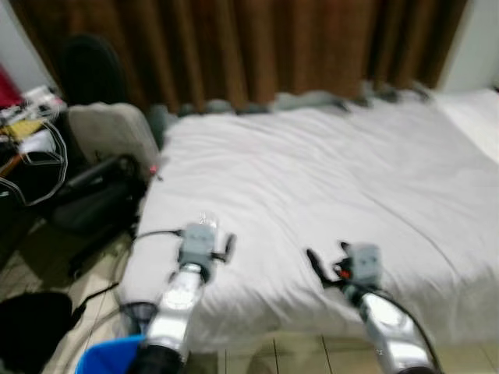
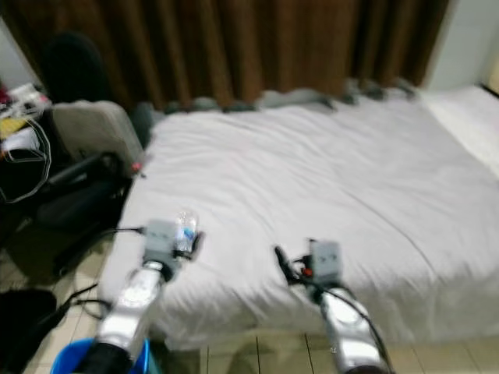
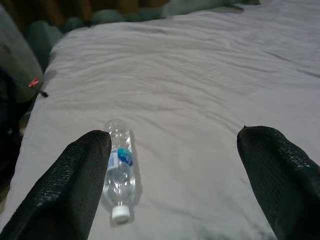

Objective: Clean up the room

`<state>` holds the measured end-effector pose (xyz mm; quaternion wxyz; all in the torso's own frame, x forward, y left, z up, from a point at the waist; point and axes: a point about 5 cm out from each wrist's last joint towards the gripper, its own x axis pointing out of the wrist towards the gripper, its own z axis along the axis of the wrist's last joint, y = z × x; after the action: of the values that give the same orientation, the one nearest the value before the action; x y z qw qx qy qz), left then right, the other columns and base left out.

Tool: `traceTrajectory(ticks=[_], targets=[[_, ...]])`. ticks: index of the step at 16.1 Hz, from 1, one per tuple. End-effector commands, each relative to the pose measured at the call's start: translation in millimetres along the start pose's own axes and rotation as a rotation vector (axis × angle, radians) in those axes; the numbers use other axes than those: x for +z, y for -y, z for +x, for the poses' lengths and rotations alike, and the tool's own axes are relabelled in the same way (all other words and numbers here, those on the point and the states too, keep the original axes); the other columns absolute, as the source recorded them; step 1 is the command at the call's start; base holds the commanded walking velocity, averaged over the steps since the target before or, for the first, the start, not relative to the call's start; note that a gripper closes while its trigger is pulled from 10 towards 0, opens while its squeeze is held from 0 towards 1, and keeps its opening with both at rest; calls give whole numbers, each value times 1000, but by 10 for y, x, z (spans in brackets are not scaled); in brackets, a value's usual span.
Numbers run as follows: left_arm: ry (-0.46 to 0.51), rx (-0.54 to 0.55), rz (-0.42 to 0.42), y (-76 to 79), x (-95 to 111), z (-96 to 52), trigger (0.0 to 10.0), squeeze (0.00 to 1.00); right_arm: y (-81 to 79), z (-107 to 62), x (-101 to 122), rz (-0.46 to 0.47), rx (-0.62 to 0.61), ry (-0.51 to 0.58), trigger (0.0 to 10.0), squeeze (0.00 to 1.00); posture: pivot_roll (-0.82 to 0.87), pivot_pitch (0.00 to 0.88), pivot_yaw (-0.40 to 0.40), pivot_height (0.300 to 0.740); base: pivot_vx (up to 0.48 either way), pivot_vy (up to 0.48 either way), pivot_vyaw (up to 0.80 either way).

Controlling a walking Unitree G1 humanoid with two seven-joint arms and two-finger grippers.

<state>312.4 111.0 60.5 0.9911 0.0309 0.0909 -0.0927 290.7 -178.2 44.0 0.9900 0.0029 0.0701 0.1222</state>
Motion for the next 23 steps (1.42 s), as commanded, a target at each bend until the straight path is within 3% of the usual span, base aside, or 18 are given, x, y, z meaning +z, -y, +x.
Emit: traceTrajectory(ticks=[1, 6, 22, 23], targets=[[-20, 53, 18, -155, -27, -7, 10000, 0, -104, 55, 41, 0, 37, 16, 10000, 0, -51, 0, 48, 740, 0, 0, 0], [-5, 63, 57, -156, -4, -10, 10000, 0, -135, 38, 5, -3, 63, -1, 10000, 0, -51, 0, 49, 740, 275, 0, 0], [-26, 21, 25, -50, 4, 67, 10000, 0, -158, -45, -59, -12, 86, -25, 10000, 0, -69, 3, 38, 740, 477, 0, 0], [-89, 10, 16, -36, -14, 197, 10000, 0, -198, -143, -161, -18, 113, -74, 10000, 0, -84, 82, 25, 740, 480, 0, 0]])
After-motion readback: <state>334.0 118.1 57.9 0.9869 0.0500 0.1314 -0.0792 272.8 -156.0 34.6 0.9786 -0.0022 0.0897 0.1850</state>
